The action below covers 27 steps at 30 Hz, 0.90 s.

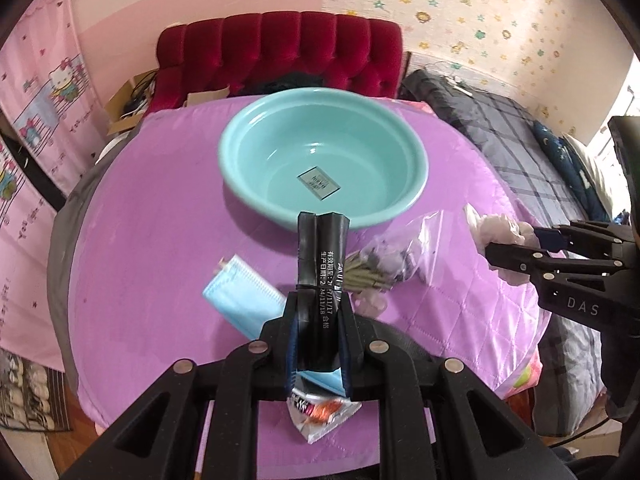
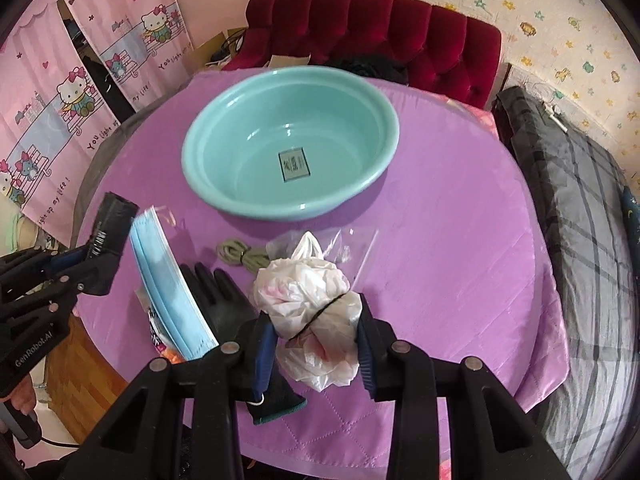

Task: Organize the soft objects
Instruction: 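Carry the black package and white bag bundle over the teal basin with both tools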

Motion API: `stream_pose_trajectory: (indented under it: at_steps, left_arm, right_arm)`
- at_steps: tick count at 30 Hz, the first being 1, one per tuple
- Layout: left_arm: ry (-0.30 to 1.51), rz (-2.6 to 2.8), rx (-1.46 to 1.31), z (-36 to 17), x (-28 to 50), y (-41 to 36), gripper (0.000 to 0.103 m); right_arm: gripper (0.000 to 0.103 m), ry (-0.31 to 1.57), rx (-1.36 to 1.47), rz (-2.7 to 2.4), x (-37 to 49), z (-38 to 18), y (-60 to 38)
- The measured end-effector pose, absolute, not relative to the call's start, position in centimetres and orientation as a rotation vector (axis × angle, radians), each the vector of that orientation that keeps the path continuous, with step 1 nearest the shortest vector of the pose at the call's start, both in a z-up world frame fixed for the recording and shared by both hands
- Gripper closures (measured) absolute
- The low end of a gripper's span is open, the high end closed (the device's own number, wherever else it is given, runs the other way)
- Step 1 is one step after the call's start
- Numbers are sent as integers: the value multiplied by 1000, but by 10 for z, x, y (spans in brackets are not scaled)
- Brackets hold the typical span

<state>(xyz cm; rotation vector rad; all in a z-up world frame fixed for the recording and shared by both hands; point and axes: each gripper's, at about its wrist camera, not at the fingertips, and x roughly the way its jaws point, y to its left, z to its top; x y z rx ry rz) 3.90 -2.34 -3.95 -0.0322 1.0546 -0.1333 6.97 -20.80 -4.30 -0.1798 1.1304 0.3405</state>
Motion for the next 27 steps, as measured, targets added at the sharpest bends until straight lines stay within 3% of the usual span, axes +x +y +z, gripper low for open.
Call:
stream_pose_trajectory:
  at_steps: [11, 27]
  left_arm:
    - [1027, -210, 12, -25, 78, -30, 85]
    - [1031, -260, 27, -32, 163, -25, 85]
  right_arm:
    - [65, 1079, -162, 321, 102, -9, -195]
    - [65, 1078, -135, 310, 180, -11, -168]
